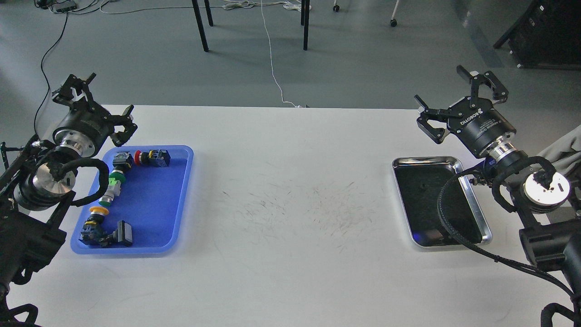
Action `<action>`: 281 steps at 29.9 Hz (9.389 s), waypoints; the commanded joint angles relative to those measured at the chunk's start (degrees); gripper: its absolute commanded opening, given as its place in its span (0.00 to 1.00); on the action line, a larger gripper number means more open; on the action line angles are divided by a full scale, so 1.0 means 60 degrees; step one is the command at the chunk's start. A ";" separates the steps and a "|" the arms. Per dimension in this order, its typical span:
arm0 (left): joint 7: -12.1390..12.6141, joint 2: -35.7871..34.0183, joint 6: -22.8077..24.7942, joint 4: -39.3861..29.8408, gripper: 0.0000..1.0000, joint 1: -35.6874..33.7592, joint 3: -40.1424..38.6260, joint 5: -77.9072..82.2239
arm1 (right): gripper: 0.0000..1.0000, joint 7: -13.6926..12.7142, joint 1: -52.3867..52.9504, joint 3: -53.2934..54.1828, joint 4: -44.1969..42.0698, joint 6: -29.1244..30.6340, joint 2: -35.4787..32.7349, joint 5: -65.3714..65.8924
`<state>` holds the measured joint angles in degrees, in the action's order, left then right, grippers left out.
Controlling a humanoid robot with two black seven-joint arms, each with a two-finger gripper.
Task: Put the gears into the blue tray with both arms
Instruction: 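Raise the right gripper and swing it over the steel tray, then lower the right gripper into the steel tray and grasp a small black gear, then carry the black gear to the table centre and release it, then lift the right gripper away and retract it beside the steel tray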
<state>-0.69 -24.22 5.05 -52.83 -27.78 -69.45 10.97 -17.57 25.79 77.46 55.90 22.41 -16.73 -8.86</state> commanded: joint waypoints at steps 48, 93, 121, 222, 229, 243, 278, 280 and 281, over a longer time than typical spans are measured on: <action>-0.0720 -0.0489 0.0022 0.0250 0.98 -0.0336 -0.0011 0.0032 | 0.99 0.0028 0.5102 -0.9694 -0.0893 0.0894 -0.4052 0.0056; -0.1687 -0.0929 0.0052 0.0381 0.98 0.0148 -0.0011 0.0018 | 0.99 -0.0220 0.8725 -1.6849 -0.0175 0.0932 -0.1578 0.8420; -0.1701 -0.0914 0.0037 0.0382 0.98 0.0162 -0.0026 0.0003 | 0.97 -0.0177 0.7685 -1.7114 -0.1185 0.0932 -0.1080 0.9475; -0.1745 -0.1661 0.0037 0.0382 0.98 0.0192 -0.0070 -0.0011 | 0.32 0.0644 0.5605 -1.3803 -0.0190 -0.1390 0.2788 0.8830; -0.1745 -0.1647 0.0022 0.0382 0.98 0.0192 -0.0040 -0.0011 | 0.57 0.0644 0.5648 -1.3599 -0.0205 -0.1522 0.2788 0.8787; -0.1731 -0.1647 -0.0007 0.0382 0.98 0.0177 -0.0026 0.0003 | 0.83 0.0527 0.6497 -1.1359 -0.0716 -0.1347 0.2788 0.8684; -0.1599 -0.1866 -0.0036 0.1026 0.98 -0.0994 0.0004 0.0193 | 0.96 0.0702 0.3745 0.0271 -0.1889 -0.1039 0.2495 0.4570; -0.1599 -0.2056 0.0066 0.0924 0.98 -0.1082 0.0018 0.0659 | 0.97 0.0717 0.3424 0.0813 -0.1875 -0.0996 0.2495 0.4306; -0.1584 -0.2129 0.0139 0.0851 0.98 -0.1097 0.0018 0.0923 | 0.97 0.0717 0.3277 0.0917 -0.1875 -0.0952 0.2495 0.4159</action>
<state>-10.34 -35.68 5.01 -46.87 -33.73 -69.41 12.88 -13.35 47.86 79.63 44.56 16.20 -1.68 18.67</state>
